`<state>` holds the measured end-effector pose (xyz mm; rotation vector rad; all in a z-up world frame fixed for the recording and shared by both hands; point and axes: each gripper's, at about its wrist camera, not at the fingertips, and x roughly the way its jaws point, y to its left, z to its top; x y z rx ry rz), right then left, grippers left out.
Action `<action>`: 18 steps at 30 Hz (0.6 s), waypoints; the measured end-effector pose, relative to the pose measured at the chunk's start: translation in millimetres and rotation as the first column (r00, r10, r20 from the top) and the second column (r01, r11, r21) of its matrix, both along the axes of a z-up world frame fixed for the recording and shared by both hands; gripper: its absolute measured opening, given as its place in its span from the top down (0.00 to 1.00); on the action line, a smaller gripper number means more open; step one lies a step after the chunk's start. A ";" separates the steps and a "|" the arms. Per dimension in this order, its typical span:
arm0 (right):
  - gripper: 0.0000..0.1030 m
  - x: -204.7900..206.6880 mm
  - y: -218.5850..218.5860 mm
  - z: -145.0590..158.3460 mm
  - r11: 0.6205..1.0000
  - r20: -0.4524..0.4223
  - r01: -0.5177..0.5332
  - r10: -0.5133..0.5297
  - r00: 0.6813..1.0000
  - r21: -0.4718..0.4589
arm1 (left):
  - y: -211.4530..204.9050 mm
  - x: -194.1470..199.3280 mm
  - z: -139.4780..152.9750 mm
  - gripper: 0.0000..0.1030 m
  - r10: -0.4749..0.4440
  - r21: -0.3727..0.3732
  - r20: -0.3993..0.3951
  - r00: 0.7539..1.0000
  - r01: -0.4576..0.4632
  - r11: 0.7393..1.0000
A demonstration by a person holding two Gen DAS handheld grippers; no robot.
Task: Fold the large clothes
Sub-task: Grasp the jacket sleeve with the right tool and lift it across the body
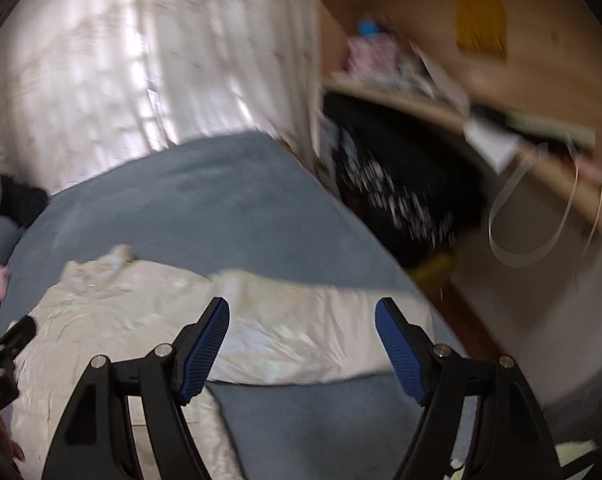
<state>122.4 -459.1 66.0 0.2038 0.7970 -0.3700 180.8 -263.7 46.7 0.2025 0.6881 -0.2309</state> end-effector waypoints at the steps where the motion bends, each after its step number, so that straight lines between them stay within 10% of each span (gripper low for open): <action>1: 0.26 3.7 -16.3 -15.9 0.999 -0.033 0.025 -0.024 0.999 0.041 | -4.2 6.6 -12.4 0.11 0.009 0.009 -0.018 1.000 -0.008 1.000; 9: 0.26 4.9 -132.9 -146.4 0.863 -0.220 0.276 -0.198 0.955 0.424 | -29.8 60.6 -112.7 0.19 0.050 0.017 -0.239 0.970 -0.048 0.999; 18: 0.26 6.0 -165.1 -210.6 0.671 -0.213 0.382 -0.323 0.922 0.635 | -49.3 87.8 -171.5 0.20 0.059 -0.010 -0.344 0.937 -0.066 0.998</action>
